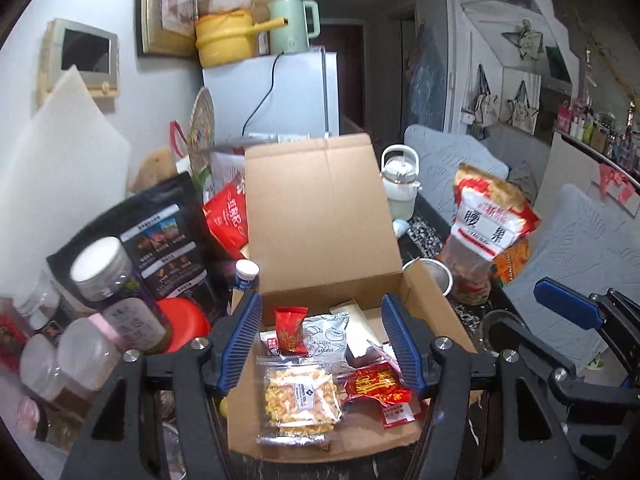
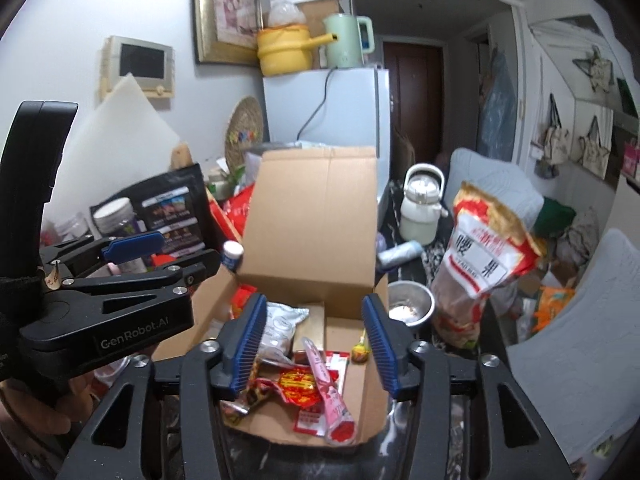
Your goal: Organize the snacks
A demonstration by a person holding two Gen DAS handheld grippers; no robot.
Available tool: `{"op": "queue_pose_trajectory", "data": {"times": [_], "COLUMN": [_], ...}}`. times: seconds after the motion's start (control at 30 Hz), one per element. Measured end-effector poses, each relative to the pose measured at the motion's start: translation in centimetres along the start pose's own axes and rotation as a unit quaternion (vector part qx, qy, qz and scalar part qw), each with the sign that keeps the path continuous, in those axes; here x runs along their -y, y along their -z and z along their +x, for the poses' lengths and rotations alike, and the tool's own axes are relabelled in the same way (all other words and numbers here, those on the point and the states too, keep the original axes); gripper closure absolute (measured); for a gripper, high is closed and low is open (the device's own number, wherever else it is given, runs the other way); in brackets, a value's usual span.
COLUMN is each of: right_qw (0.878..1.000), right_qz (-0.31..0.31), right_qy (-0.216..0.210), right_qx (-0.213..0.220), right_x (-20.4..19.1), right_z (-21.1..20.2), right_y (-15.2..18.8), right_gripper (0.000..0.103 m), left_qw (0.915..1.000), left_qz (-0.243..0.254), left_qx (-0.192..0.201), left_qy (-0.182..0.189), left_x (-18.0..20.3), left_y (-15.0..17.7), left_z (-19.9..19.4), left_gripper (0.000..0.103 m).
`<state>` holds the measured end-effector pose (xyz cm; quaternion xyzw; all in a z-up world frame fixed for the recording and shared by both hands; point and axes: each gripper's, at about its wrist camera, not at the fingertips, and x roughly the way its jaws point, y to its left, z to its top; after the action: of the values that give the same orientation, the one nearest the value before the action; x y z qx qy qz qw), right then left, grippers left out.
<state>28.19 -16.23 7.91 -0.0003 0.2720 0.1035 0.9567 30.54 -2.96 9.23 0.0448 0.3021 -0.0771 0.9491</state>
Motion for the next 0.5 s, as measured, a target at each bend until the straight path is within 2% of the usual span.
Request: {"op": "queue_pose_trajectory", "data": {"times": [0.13, 0.23, 0.27, 0.5], "right_qw": [1.000, 0.999, 0.999, 0.999], "right_qz": [-0.006, -0.009, -0.009, -0.009], "right_qy": [0.002, 0.002, 0.003, 0.004], "right_qx": [0.020, 0.031, 0.034, 0.043], "right_x": [-0.5, -0.9, -1.1, -1.8], "right_z": [-2.5, -3.9, -4.5, -7.1], "right_y": [0.4, 0.9, 1.1, 2.9], "right_gripper": [0.032, 0.026, 0.024, 0.016], "left_qw": [0.9999, 0.9997, 0.9995, 0.9987], "left_qz": [0.000, -0.004, -0.006, -0.005], "left_qx": [0.016, 0.026, 0.032, 0.051], "left_qy": [-0.001, -0.002, -0.003, -0.004], "left_x": [-0.2, -0.6, -0.7, -1.5], "left_y": [0.6, 1.2, 1.4, 3.9], "left_z": [-2.5, -3.9, -4.5, -7.6], "left_gripper": [0.041, 0.020, 0.017, 0.014]}}
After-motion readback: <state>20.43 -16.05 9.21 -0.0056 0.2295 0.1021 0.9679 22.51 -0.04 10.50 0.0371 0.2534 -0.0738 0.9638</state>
